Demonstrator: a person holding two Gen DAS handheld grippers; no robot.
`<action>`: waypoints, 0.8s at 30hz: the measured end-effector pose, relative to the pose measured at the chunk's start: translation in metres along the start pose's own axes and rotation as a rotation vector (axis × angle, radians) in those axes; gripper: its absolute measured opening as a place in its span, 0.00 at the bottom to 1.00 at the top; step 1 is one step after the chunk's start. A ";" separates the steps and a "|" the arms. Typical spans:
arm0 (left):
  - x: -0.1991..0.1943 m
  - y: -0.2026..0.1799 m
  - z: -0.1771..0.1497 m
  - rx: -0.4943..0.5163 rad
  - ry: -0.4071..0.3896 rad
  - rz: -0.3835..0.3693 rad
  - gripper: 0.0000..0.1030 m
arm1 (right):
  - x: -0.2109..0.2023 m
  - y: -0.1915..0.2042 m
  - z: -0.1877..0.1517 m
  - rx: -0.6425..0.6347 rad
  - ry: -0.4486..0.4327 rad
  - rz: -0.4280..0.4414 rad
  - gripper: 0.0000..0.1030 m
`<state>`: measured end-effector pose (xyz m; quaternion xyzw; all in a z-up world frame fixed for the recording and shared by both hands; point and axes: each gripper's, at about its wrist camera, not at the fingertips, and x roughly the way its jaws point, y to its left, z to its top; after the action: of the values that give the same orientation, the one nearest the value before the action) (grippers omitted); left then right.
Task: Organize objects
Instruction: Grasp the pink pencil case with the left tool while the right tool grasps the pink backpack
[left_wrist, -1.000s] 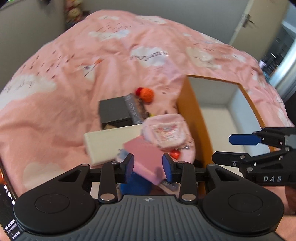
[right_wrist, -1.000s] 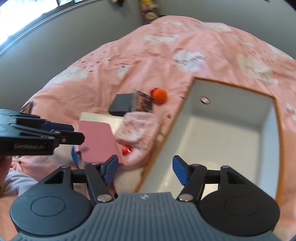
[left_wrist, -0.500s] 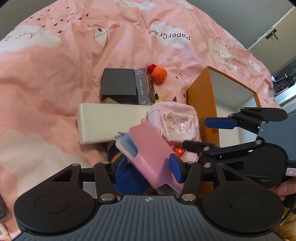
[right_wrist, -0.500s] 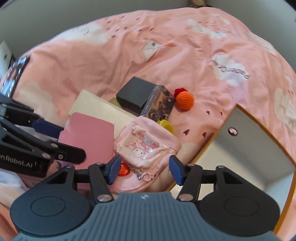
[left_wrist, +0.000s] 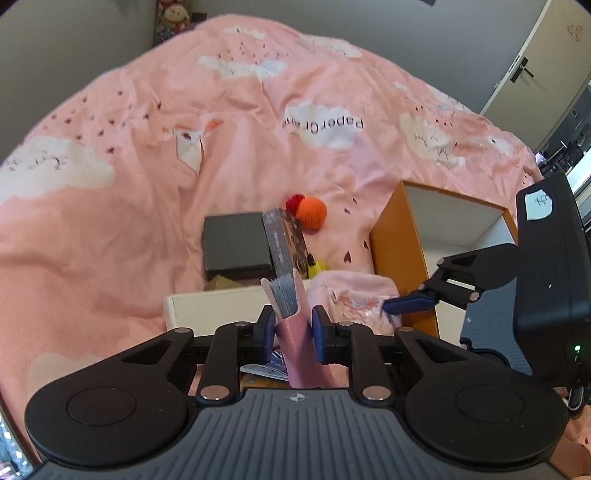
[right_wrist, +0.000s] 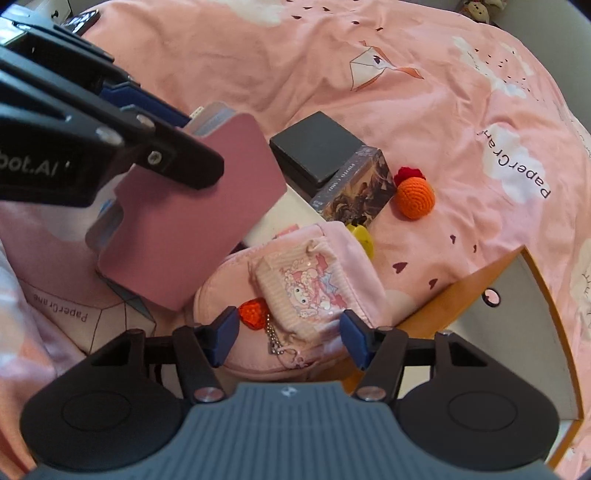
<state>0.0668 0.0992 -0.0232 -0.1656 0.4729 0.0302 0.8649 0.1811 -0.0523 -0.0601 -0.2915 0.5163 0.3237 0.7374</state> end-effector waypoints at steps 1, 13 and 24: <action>0.005 0.002 -0.001 -0.011 0.018 -0.003 0.23 | 0.002 -0.001 0.000 0.001 -0.004 0.003 0.57; 0.017 0.002 -0.020 -0.042 0.063 0.014 0.30 | 0.001 0.015 -0.004 -0.101 -0.040 -0.075 0.38; 0.013 0.001 -0.022 -0.027 0.030 0.006 0.26 | 0.007 0.023 0.005 -0.133 -0.065 -0.040 0.28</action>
<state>0.0560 0.0918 -0.0455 -0.1762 0.4856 0.0365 0.8554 0.1679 -0.0323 -0.0676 -0.3396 0.4632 0.3518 0.7392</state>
